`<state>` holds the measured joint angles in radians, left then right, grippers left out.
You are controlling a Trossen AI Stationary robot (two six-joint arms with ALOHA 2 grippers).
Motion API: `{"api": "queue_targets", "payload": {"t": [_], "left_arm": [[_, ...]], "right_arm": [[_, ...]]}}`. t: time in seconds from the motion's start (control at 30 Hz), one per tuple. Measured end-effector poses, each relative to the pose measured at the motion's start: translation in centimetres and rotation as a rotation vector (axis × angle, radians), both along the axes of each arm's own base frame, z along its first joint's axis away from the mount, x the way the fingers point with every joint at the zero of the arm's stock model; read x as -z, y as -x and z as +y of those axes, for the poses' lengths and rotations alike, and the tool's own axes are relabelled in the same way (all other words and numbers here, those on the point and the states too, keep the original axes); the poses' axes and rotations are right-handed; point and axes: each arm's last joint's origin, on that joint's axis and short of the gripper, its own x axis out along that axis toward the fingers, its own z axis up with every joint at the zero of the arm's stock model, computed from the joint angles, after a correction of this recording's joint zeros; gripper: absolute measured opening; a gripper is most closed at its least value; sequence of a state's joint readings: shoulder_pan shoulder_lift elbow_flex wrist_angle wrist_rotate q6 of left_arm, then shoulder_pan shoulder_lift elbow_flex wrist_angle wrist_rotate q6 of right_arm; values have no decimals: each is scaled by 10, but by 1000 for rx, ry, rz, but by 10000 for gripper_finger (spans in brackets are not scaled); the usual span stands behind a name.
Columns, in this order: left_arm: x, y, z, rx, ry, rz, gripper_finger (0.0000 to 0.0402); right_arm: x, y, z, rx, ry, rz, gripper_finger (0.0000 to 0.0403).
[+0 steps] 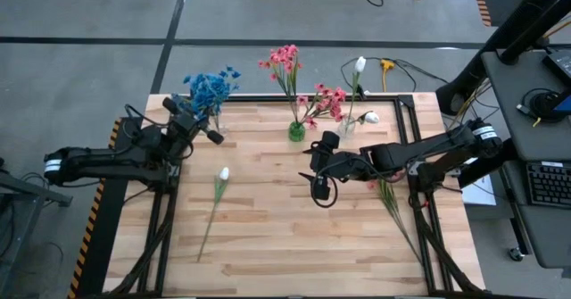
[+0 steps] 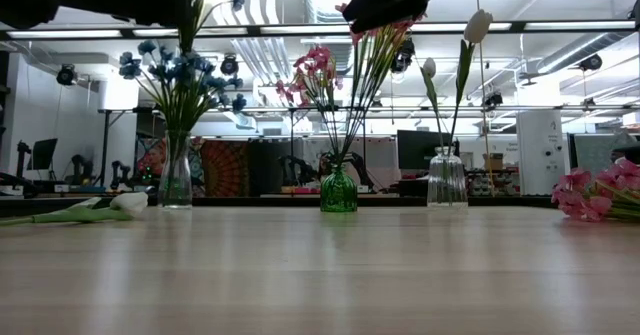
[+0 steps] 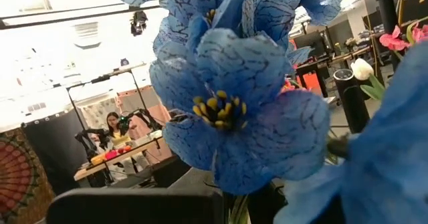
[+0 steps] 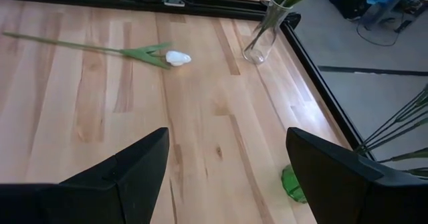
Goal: Sort flowers into vase by color
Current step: Put the blue flowers into the left transparent vase
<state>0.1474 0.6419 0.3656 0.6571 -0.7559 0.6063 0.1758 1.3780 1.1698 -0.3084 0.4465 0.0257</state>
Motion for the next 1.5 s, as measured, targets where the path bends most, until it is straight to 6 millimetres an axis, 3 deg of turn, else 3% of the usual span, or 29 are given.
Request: {"api": "queue_targets", "payload": {"t": [0.87,1.5], "left_arm": [[28,2,3,-3,26,-43,9],[30,4,4,-70,67,-62,9]], "right_arm": [[1,0,0,0,0,1,292],[0,0,0,0,-1,-5,292]]}}
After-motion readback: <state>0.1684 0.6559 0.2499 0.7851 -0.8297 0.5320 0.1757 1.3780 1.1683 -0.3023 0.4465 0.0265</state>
